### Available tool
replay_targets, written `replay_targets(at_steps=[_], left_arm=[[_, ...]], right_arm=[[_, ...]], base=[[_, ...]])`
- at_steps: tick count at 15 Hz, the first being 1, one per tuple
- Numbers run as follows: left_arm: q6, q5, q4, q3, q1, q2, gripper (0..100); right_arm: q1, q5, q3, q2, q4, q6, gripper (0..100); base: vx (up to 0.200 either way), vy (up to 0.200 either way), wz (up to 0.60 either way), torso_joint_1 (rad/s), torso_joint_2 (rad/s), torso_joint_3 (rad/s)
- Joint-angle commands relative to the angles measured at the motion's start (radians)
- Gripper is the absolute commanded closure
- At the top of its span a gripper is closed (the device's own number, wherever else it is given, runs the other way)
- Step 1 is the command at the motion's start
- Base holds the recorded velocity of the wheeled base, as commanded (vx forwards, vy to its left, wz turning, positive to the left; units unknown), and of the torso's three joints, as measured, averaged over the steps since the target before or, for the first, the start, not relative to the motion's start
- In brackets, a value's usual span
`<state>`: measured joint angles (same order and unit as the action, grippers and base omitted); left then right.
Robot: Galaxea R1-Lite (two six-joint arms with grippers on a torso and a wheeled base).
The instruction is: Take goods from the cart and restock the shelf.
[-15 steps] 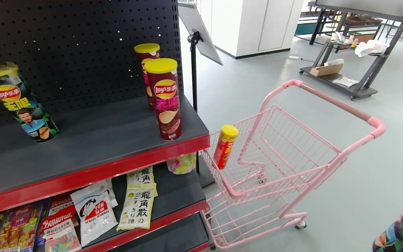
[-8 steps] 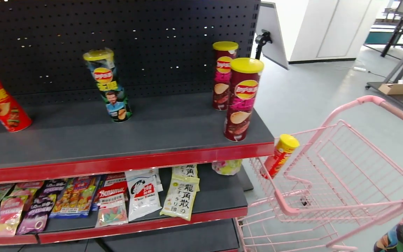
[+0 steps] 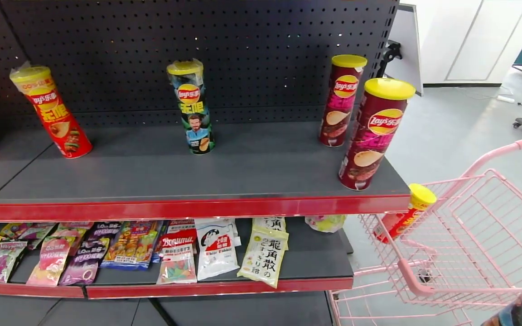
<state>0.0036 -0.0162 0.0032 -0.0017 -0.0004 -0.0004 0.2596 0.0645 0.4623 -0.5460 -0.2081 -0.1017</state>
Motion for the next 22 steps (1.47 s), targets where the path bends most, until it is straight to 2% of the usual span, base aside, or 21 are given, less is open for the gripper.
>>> replay_targets(at_steps=[1, 5, 9, 12, 15, 17, 22], left_arm=[[-0.001, -0.001, 0.000, 0.000, 0.000, 0.000, 0], [0.001, -0.001, 0.000, 0.000, 0.000, 0.000, 0], [0.001, -0.001, 0.000, 0.000, 0.000, 0.000, 0], [0.001, -0.001, 0.000, 0.000, 0.000, 0.000, 0], [0.001, 0.001, 0.000, -0.001, 0.000, 0.000, 0], [0.001, 0.001, 0.000, -0.001, 0.000, 0.000, 0], [0.001, 0.001, 0.000, -0.001, 0.000, 0.000, 0]], right_arm=[[0.000, 0.031, -0.007, 0.032, -0.001, -0.001, 100], [-0.002, 0.026, -0.004, 0.041, 0.001, -0.029, 100], [0.024, 0.121, -0.013, 0.050, 0.001, -0.023, 100], [0.024, 0.121, -0.027, 0.057, 0.003, -0.023, 100], [0.027, 0.129, -0.025, 0.061, 0.003, -0.023, 100], [0.030, 0.141, -0.014, 0.044, 0.004, -0.021, 100], [0.033, 0.192, 0.001, -0.100, 0.145, -0.023, 100]], base=[[0.000, 0.200, 0.00, -0.002, 0.00, 0.007], [0.000, 0.200, 0.00, 0.002, 0.00, 0.005], [0.000, 0.200, 0.00, 0.004, 0.00, 0.005], [0.000, 0.200, 0.00, 0.004, 0.00, 0.004], [0.000, 0.000, 0.00, 0.000, 0.00, 0.000], [0.200, 0.000, 0.00, 0.002, 0.00, 0.000], [0.200, 0.000, 0.00, -0.001, 0.01, 0.002]])
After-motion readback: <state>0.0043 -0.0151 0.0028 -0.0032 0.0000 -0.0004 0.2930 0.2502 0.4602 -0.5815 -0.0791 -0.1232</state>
